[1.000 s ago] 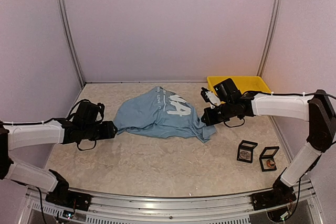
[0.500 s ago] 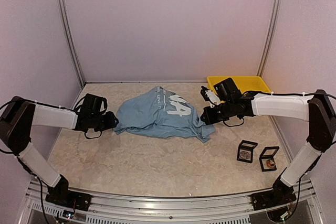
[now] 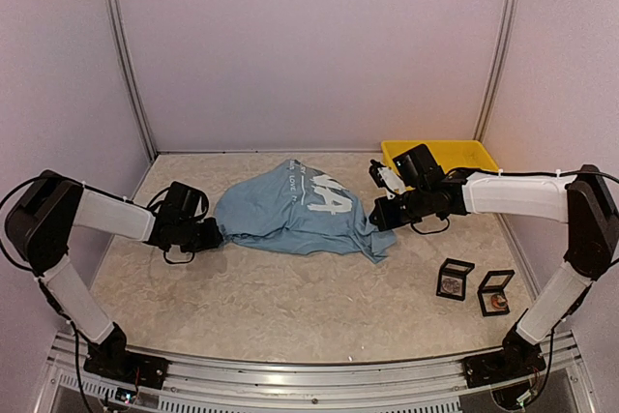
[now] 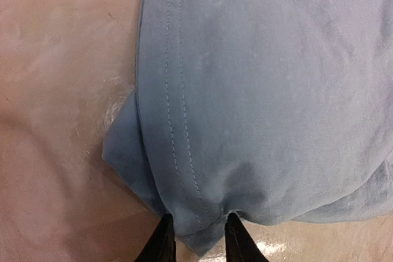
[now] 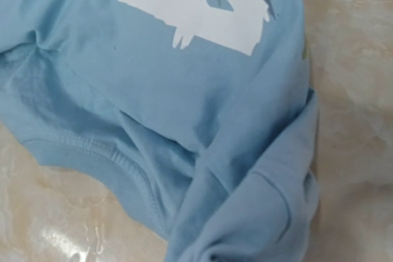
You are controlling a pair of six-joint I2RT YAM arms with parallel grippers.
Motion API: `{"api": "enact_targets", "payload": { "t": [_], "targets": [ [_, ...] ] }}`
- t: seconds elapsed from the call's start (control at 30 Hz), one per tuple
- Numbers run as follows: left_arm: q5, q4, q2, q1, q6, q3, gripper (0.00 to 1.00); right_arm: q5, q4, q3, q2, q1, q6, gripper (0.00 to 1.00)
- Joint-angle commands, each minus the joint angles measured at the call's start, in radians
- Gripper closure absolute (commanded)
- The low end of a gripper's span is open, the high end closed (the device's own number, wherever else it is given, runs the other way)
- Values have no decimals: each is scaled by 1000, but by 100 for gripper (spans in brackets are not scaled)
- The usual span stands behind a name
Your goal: Pin the brooch onto the clothing
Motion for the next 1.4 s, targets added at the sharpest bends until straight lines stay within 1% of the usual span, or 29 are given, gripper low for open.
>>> {"api": "enact_targets", "payload": {
  "t": [0.0, 0.03, 0.13, 0.17, 0.37, 0.57, 0.7, 0.73, 0.8, 0.87, 0.9, 0.93, 0.97, 1.0, 1.07, 1.1, 1.13, 1.17, 1.3, 1.37],
  "targets": [
    [-17, 11, 9, -17, 7, 20, 86, 13, 3, 4, 6, 8, -8, 100],
    [-22, 6, 3, -16, 9, 21, 90, 13, 0, 6, 6, 8, -9, 100],
    [-40, -10, -21, -18, 16, 24, 96, 16, -2, 7, 6, 7, -10, 100],
    [-44, -14, -28, -19, 17, 25, 100, 16, -2, 7, 7, 7, -10, 100],
    [-89, -43, -81, -35, 42, 47, 100, 21, -9, 7, 5, 7, -11, 100],
    [-94, -75, -159, -40, 72, 71, 100, 51, -49, 24, -21, 7, -22, 100],
    [-149, -175, -287, -71, 61, 53, 100, 74, -146, 63, -86, 8, -36, 100],
    [-168, -201, -353, -100, 53, 37, 100, 73, -169, 61, -112, 7, -38, 100],
    [-214, -249, -451, -142, 30, -21, 100, 75, -194, 28, -168, 7, -30, 100],
    [-219, -264, -544, -137, 9, -88, 100, 66, -186, -29, -213, 7, -5, 100],
    [-222, -269, -568, -123, 4, -109, 99, 41, -165, -58, -226, 7, 2, 100],
    [-226, -270, -571, -111, 8, -119, 90, 12, -145, -77, -229, 7, 5, 100],
    [-234, -270, -552, -102, 18, -115, 78, -9, -136, -86, -222, 9, 5, 100],
    [-240, -265, -529, -99, 32, -103, 70, -10, -138, -83, -211, 9, 8, 100],
    [-229, -242, -461, -91, 45, -65, 48, 7, -154, -63, -190, 10, 9, 100],
    [-221, -220, -412, -89, 49, -49, 41, 11, -154, -59, -185, 9, 5, 100],
    [-225, -202, -372, -86, 52, -32, 36, 12, -151, -56, -184, 9, 2, 100],
    [-234, -192, -342, -82, 57, -15, 34, 11, -143, -57, -187, 9, 0, 100],
    [-237, -171, -160, -41, 82, 47, 31, -3, -131, -55, -181, 8, -12, 100],
    [-261, -192, -88, -36, 108, 86, 28, -7, -130, -52, -174, 9, -19, 100]
  ]
}}
